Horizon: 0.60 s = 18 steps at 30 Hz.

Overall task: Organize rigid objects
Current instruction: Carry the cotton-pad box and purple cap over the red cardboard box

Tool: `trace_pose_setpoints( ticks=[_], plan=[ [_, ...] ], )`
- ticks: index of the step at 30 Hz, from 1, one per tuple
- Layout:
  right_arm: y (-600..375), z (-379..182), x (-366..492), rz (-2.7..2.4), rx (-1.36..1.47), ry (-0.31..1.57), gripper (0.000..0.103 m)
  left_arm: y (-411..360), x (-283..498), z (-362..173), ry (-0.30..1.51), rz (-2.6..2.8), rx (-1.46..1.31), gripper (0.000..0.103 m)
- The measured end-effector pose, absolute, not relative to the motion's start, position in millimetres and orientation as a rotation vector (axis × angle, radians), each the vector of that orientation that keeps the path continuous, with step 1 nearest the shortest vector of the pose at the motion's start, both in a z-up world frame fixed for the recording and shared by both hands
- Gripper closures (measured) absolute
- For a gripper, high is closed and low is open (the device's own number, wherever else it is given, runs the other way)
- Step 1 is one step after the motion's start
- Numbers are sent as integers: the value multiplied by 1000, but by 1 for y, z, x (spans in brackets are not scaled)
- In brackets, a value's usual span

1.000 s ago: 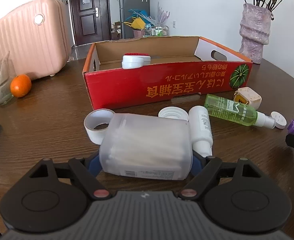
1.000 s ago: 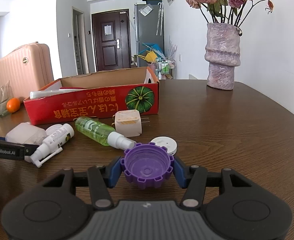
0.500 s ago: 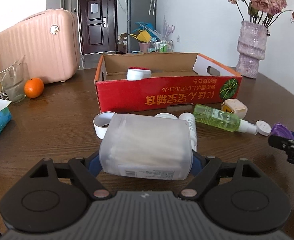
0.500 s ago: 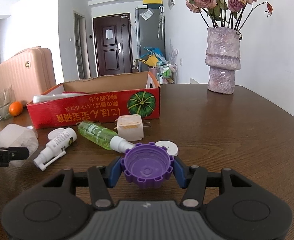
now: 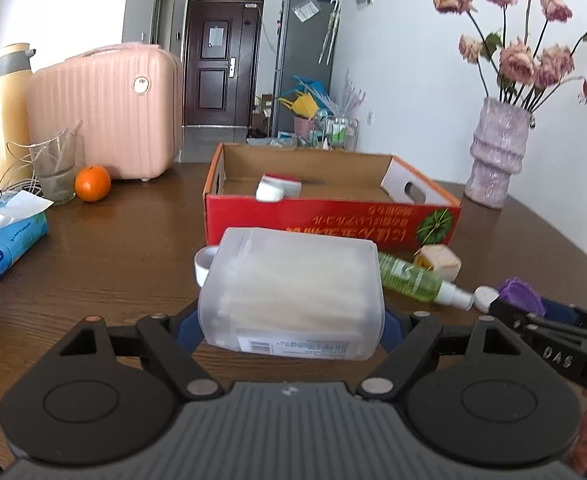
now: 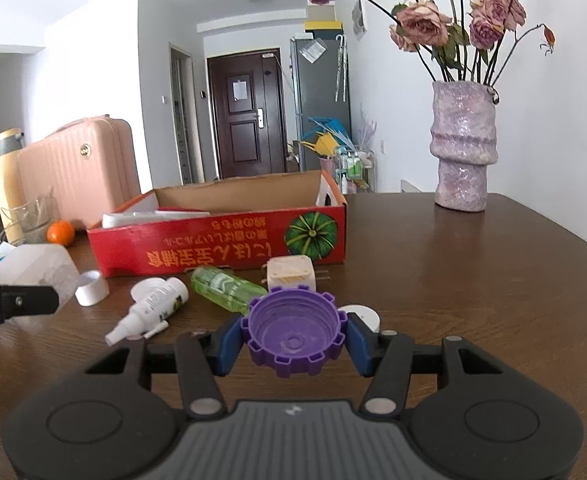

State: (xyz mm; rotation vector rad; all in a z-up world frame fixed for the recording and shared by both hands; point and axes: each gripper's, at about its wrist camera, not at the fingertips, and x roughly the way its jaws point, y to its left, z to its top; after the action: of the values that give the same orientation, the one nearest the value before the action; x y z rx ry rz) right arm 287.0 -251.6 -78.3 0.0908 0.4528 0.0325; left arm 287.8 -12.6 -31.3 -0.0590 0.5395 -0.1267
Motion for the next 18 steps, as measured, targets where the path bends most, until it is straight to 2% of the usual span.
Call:
trace_pose_setpoints(
  ticks=[18],
  plan=[
    [-245, -46, 300, 71, 61, 384, 50, -37, 302, 8, 468, -149, -55, 20]
  ],
)
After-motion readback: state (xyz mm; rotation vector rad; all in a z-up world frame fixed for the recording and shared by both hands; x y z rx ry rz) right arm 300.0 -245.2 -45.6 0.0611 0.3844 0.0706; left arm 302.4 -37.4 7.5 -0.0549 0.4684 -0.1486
